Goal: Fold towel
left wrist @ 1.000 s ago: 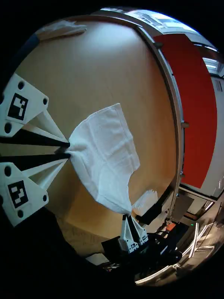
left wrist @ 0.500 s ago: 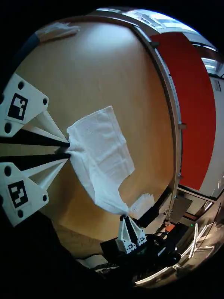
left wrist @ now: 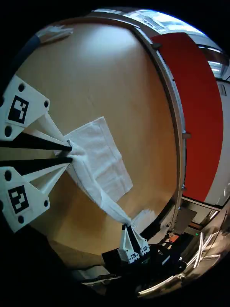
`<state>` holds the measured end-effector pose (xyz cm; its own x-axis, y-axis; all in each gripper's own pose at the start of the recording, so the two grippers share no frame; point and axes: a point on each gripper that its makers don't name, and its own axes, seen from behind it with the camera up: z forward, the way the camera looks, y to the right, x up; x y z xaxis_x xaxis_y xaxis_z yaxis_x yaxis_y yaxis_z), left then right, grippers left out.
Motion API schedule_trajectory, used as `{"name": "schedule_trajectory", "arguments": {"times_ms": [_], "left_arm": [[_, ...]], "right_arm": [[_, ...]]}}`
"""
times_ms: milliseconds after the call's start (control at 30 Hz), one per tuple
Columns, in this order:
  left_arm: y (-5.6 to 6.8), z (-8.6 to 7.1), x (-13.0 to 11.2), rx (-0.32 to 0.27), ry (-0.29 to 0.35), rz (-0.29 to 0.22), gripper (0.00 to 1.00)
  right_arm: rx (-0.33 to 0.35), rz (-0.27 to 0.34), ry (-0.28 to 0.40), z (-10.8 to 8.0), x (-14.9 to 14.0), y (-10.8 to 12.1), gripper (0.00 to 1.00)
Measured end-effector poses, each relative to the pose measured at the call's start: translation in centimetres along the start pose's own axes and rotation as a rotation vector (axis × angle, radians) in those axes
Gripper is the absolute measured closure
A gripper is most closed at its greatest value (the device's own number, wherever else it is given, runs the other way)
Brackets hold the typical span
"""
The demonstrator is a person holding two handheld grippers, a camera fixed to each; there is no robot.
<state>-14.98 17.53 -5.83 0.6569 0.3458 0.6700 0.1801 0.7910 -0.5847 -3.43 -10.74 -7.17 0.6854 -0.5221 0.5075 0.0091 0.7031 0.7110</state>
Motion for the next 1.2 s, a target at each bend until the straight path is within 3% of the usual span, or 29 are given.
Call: {"name": "schedule_trajectory", "arguments": {"times_ms": [567, 1200], "left_arm": [[-2.2, 3.2, 1.5, 0.020, -0.021, 0.019, 0.87], [-3.4, 5.1, 2.4, 0.028, -0.038, 0.038, 0.87]], "right_arm": [[-0.012, 0.006, -0.036, 3.0, 0.0, 3.2, 0.91], [-0.018, 0.010, -0.054, 4.8, 0.4, 5.2, 0.91]]}}
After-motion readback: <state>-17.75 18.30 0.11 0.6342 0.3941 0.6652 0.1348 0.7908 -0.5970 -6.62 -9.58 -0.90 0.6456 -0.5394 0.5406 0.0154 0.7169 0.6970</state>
